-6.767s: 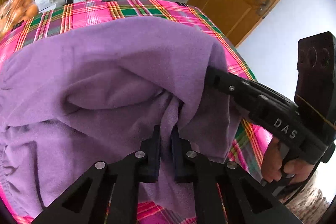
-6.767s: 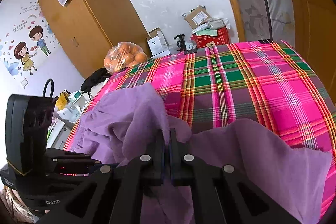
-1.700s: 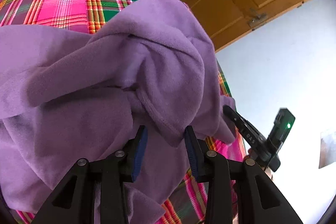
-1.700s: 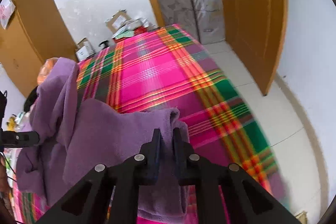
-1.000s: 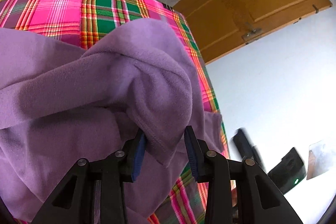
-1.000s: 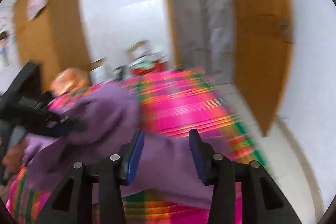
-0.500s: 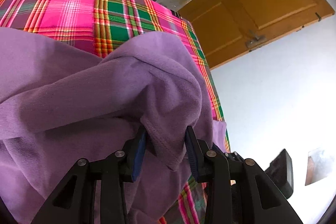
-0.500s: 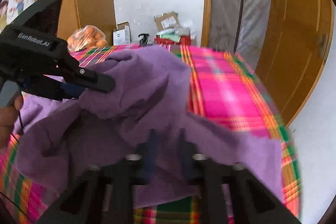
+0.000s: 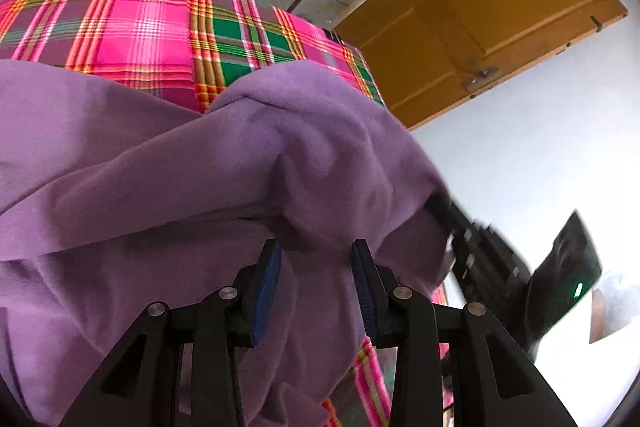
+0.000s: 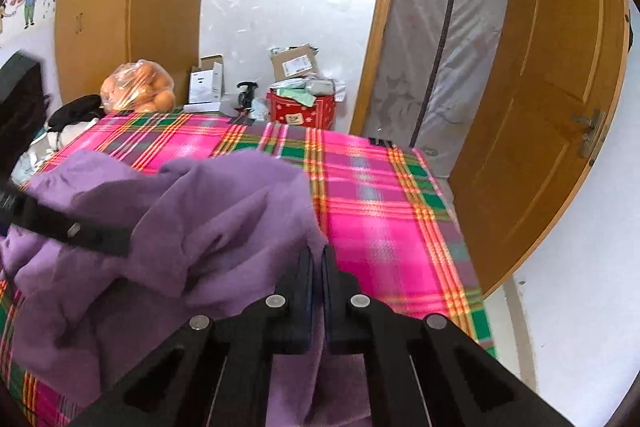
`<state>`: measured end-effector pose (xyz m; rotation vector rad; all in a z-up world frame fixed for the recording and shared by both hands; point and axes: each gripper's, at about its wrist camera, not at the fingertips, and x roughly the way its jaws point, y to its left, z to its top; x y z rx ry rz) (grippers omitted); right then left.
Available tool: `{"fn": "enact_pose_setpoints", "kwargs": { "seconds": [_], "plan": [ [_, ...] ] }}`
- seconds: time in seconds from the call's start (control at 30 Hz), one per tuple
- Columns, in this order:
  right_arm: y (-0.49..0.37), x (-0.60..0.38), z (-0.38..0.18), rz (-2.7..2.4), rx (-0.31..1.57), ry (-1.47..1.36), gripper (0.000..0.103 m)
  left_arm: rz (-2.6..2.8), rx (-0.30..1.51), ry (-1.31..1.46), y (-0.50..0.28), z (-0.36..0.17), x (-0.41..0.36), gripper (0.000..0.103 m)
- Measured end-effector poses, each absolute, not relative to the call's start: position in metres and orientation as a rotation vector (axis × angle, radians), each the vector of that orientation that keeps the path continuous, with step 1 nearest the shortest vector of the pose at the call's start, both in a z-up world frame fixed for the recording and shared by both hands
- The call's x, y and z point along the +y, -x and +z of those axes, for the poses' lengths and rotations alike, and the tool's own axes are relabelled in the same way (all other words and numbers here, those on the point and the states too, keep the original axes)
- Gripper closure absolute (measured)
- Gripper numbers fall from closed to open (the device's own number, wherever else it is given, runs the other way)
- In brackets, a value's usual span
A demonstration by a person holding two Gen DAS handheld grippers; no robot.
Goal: Fold clothes
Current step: 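Open the left gripper and release the lilac garment onto the bed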
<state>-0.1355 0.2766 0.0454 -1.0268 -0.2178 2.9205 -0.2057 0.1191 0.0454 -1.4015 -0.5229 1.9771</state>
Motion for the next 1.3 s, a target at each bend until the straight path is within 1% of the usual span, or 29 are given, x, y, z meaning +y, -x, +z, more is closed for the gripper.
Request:
{"fn": "enact_pose_setpoints", "kwargs": {
  "seconds": [0.13,0.4,0.53,0.8,0.83,0.87,0.9,0.97,1.17,1.3],
  "plan": [
    [0.160,0.293,0.055,2.901,-0.165,1.009,0.099,1.971,-0.517,1.430,0.204,0.039,0.116,0.065],
    [0.195,0.310,0.055,2.827,-0.219,0.998,0.099,1.960,-0.496,1.437,0.201,0.035,0.116,0.065],
    [0.212,0.324,0.050,2.762,-0.197,0.984,0.099,1.959,-0.495,1.436,0.200,0.035,0.113,0.065],
    [0.223,0.341,0.032,2.631,-0.163,1.127,0.098,1.981,-0.514,1.443,0.187,0.037,0.090,0.065],
    [0.218,0.340,0.034,2.630,-0.163,1.118,0.096,1.989,-0.521,1.441,0.182,0.039,0.082,0.065],
    [0.213,0.339,0.037,2.630,-0.164,1.110,0.090,2.002,-0.530,1.436,0.177,0.041,0.073,0.065],
    [0.208,0.337,0.040,2.634,-0.167,1.101,0.082,2.020,-0.536,1.429,0.171,0.043,0.064,0.065],
    [0.196,0.328,0.050,2.649,-0.169,1.069,0.075,2.068,-0.557,1.411,0.159,0.047,0.042,0.065],
    [0.155,0.287,0.086,2.753,-0.189,0.963,0.068,2.206,-0.686,1.395,0.123,0.052,-0.039,0.065],
    [0.127,0.243,0.094,2.864,-0.184,0.968,0.068,2.293,-0.778,1.440,0.101,0.044,-0.096,0.065]
  ]
}}
